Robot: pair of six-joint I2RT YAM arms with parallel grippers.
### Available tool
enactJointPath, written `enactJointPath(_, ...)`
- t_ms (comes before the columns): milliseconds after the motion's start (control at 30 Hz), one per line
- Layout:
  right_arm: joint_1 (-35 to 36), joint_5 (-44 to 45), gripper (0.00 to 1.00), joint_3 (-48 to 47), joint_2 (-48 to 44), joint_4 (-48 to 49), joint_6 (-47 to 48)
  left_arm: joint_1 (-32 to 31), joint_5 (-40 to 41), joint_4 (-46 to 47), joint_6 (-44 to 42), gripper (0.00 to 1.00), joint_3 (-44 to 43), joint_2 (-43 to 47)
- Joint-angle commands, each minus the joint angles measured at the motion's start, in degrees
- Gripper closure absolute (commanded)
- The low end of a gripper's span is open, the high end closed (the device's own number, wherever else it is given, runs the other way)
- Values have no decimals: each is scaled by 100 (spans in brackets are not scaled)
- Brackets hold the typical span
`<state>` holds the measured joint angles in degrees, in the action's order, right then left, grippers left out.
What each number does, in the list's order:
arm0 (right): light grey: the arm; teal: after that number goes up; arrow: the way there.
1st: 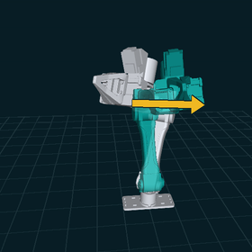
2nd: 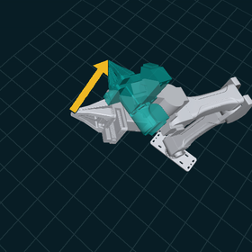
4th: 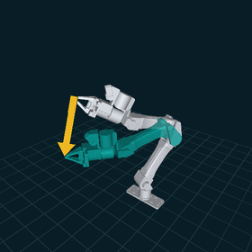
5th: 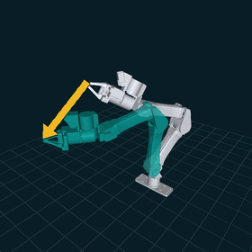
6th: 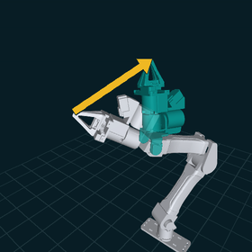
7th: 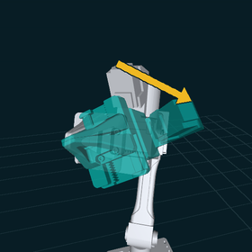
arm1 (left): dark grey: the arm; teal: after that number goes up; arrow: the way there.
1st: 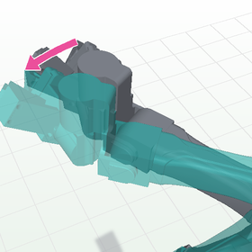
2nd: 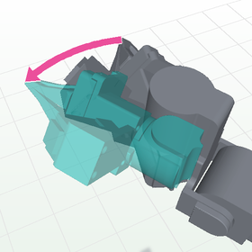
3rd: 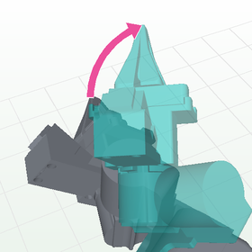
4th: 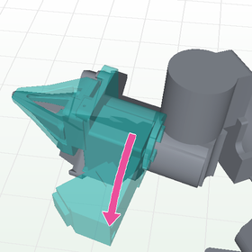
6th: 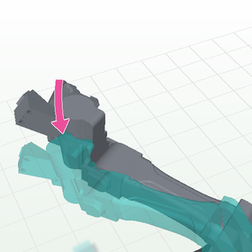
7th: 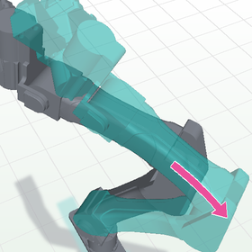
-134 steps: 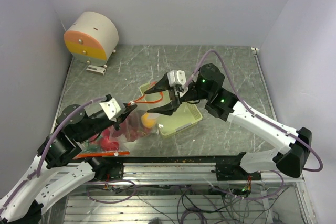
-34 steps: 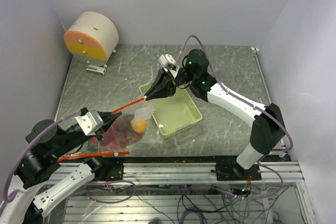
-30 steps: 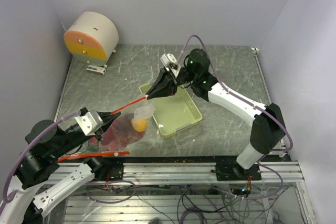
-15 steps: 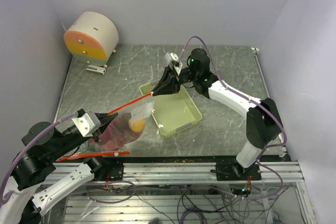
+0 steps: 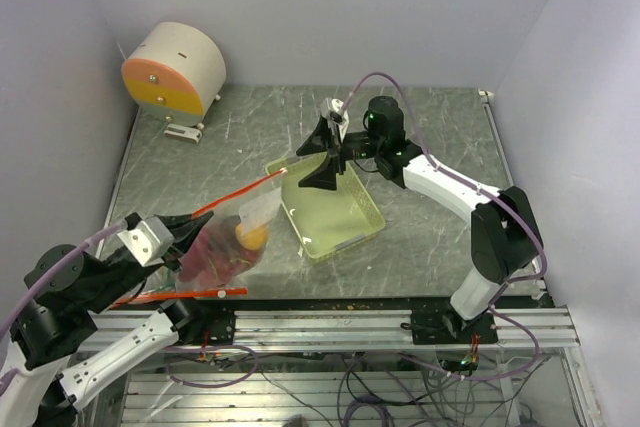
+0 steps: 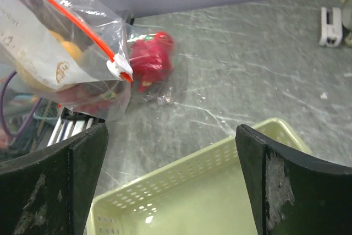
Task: Place the food in the zip-top bag and seal the zipper
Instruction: Zip the zipper food storage bag at the center of the board, then place the zipper food storage bag at the center of the board, then reset both arms
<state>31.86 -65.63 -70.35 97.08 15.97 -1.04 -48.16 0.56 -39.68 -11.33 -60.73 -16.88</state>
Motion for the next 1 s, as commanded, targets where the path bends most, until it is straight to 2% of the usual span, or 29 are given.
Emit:
enactJointPath(0,-33,801,0,86,-392,307,-514,-42,563,865,181,93,288,-101)
enactJointPath(267,-31,2669,0,609,-1232,-13,-1077,-44,2181,2491,697,91,942,-902)
enactJointPath(300,-30,2890,0,721,-1313,-67,-1125,-44,2395,2671,801,84,1003,-1053)
enactJointPath(367,-31,3166,0,922,-1462,-131,-1282,-39,2749,2911,1002,64,1102,-1402)
enactJointPath(433,-30,3354,0,1146,-1550,-186,-1411,-33,2942,3041,1234,37,1172,-1742)
enactJointPath(500,-30,3578,0,1354,-1635,-231,-1536,-35,2940,3079,1397,5,1231,-2026)
enactJointPath(533,-28,3606,0,1496,-1686,-241,-1594,-33,2932,3088,1485,1,1258,-2129)
enactJointPath(667,-22,3822,0,1735,-1874,-369,-1793,-31,2775,2998,1663,0,1332,-2254)
enactJointPath(967,-22,4178,0,1919,-2089,-588,-1893,-31,3006,2477,1768,0,1360,-1683)
